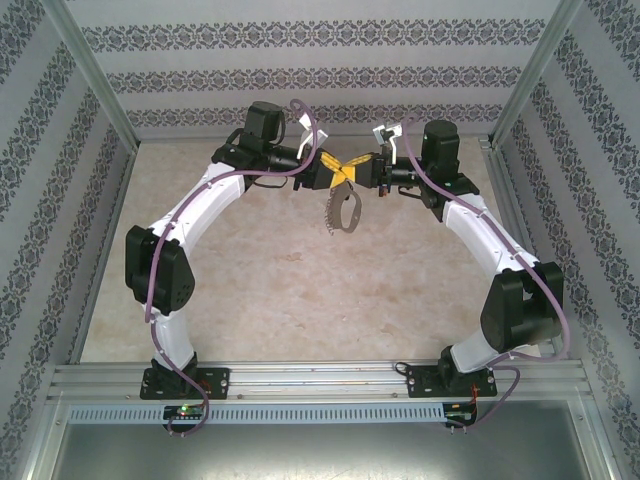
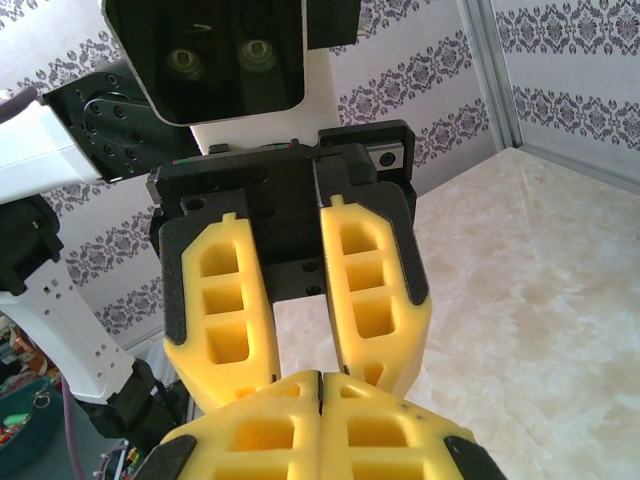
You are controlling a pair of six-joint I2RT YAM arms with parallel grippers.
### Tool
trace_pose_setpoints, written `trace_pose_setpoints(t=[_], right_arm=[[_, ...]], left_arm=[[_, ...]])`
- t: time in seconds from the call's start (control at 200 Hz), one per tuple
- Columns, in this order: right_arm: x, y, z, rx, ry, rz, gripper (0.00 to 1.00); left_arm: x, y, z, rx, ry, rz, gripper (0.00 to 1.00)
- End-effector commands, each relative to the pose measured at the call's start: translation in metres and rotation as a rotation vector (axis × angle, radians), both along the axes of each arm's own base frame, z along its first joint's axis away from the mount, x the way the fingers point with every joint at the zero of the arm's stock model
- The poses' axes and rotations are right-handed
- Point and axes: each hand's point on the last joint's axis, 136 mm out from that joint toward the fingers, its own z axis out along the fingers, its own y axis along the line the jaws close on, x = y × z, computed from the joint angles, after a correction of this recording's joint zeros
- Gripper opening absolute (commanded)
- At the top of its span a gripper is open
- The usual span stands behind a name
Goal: Put the keys on the keyring
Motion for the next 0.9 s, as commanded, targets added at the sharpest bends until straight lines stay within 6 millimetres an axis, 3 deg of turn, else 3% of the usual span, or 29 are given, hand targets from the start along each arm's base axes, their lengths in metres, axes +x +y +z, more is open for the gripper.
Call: trace_pose_setpoints(t=[0.0,0.085,0.145,0.18,0.205,0.32,0.5,0.705,0.894], right_arm=[[-0.006,0.004,0.014,0.009,-0.066,0.041,0.00],[-0.006,0.005,0.015,0.011,-0.069,0.044,0.00],[-0.005,0.004,0.017,0.012,-0.073,0.031,0.00],[-0.002,0.001,0.018,0.013,-0.072,0.008,0.21],[-0.001,-0.002,0.020,0.016,-0.077,-0.007,0.31],[0.006,-0.021,0.026,0.027,-0.096,-0.102,0.45],[0.010,-0.041,0.022,0.050,-0.092,-0.214,0.45],[-0.005,-0.034,0.000,0.060,-0.067,-0.177,0.45],[-0.012,-0.028,-0.009,0.120,-0.057,-0.148,0.44]], left_arm=[[-0.002,-0.006,0.011,-0.030,-0.065,-0.020,0.12],[-0.001,-0.006,0.012,-0.035,-0.075,-0.014,0.00],[0.000,-0.006,0.013,-0.041,-0.079,-0.008,0.00],[0.000,-0.006,0.013,-0.043,-0.080,-0.006,0.00],[0.000,-0.006,0.014,-0.045,-0.084,-0.005,0.00],[0.001,-0.005,0.015,-0.052,-0.107,0.011,0.00],[-0.001,-0.003,0.019,-0.081,-0.142,0.023,0.00],[-0.001,0.004,0.036,-0.173,-0.183,0.035,0.00],[-0.002,0.010,0.051,-0.257,-0.154,0.008,0.00]])
